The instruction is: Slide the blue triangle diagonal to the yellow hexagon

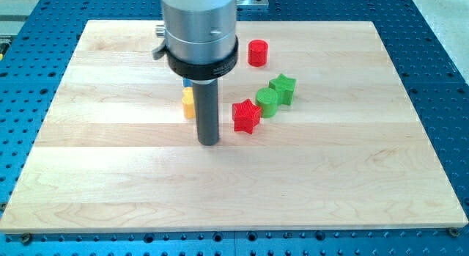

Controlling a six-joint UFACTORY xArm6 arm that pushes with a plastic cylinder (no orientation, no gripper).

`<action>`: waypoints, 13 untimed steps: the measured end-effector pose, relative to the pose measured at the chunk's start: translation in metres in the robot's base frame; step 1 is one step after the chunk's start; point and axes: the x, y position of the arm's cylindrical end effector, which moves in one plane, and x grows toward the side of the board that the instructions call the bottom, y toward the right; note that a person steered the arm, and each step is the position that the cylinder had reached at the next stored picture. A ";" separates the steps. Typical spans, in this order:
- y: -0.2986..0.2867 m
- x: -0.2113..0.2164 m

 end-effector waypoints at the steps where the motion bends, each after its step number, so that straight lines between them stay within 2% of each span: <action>1: -0.026 0.006; 2: -0.085 -0.040; 4: -0.082 -0.099; 6: -0.070 -0.111; 8: -0.022 -0.102; 11: -0.026 -0.144; 12: -0.009 -0.146; 13: 0.049 -0.150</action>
